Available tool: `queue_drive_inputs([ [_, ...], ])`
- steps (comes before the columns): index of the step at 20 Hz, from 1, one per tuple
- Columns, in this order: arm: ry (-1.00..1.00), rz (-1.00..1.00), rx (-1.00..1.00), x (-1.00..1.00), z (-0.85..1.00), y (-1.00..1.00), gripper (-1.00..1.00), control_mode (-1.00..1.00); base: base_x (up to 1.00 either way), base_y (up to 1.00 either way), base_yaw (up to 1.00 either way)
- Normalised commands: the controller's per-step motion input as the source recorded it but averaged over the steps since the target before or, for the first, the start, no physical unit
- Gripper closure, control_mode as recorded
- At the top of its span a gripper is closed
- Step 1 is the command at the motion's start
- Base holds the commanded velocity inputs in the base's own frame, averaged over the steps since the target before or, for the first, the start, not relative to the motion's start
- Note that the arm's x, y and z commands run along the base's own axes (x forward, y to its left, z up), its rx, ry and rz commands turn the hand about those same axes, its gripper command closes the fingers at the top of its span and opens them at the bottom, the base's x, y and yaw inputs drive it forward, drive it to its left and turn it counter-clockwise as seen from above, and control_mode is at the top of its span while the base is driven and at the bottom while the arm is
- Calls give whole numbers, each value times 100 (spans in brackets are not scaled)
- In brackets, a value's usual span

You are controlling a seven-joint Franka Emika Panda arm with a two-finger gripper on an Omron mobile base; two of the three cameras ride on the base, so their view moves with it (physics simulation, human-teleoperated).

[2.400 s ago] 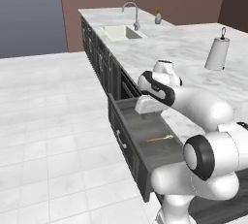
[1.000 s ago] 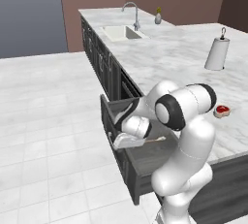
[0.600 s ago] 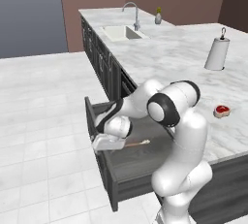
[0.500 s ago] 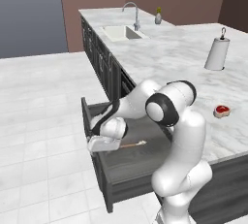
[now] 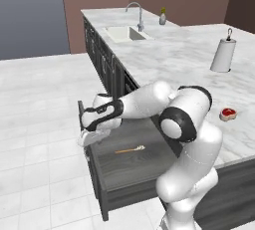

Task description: Pick the wooden spoon from the drawer and place it on the counter.

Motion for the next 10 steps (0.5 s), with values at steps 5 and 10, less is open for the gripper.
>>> queue_drive_inputs([
  [5, -21, 43, 5, 0, 100, -61, -100, -100, 0, 0, 0],
  [10, -19, 40, 1, -1, 100, -73, -100, -100, 0, 0, 0],
])
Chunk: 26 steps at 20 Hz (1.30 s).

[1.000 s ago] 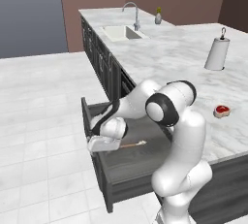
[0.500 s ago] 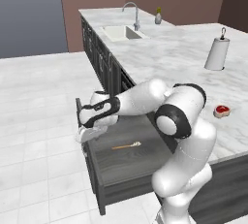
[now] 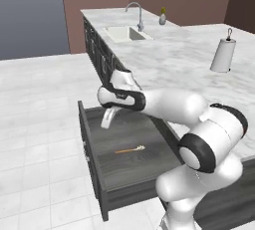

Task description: Pick the wooden spoon from the drawer and place it on the counter.

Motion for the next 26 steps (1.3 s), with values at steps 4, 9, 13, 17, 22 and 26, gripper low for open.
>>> queue_drive_inputs([
  [4, -20, 32, 0, -21, 80, -81, -100, -100, 0, 0, 0],
  [9, -11, 4, -4, -17, 2, -58, -100, -100, 0, 0, 0],
  [13, -4, 0, -13, 0, -30, -28, -100, -100, 0, 0, 0],
  [17, -1, 0, -13, 8, -38, -12, -100, -100, 0, 0, 0],
  [22, 3, 0, -15, 26, -49, -2, -100, -100, 0, 0, 0],
  [26, 9, 0, -12, 38, -65, 0, -100, -100, 0, 0, 0],
])
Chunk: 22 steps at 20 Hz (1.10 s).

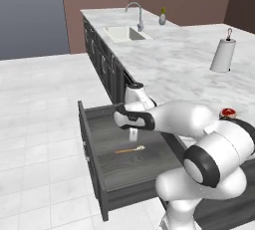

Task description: Pick the wooden spoon from the drawer and place it on the counter.

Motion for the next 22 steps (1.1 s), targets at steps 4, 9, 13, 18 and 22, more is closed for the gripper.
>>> queue_drive_inputs([
  [4, 3, 0, -10, 33, -69, -3, -100, -100, 0, 0, 0],
  [9, 4, 0, -5, 30, -68, -16, -100, -100, 0, 0, 0],
  [13, 2, 0, 0, 28, -54, -27, -100, -100, 0, 0, 0],
  [18, 2, 0, 0, 29, -51, -30, -100, -100, 0, 0, 0],
  [22, 0, 0, 0, 42, -49, -10, -100, -100, 0, 0, 0],
])
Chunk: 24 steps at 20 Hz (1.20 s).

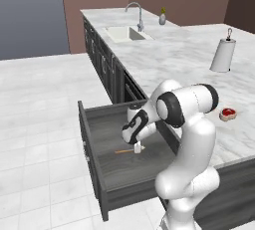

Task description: Pick the wooden spoon from the drawer and place it on the counter.

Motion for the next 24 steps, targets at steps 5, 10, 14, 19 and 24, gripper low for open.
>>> queue_drive_inputs([
  [5, 0, 1, -3, 58, -42, 0, -100, -100, 0, 0, 0],
  [10, 0, 1, -4, 48, -42, 0, -100, -100, 0, 0, 0],
  [14, 0, 0, -4, 41, -43, 0, -100, -100, 0, 0, 0],
  [19, 0, 0, -4, 37, -44, 0, -100, -100, 0, 0, 0],
  [24, 0, 1, -3, 6, -51, 0, -100, -100, 0, 0, 0],
])
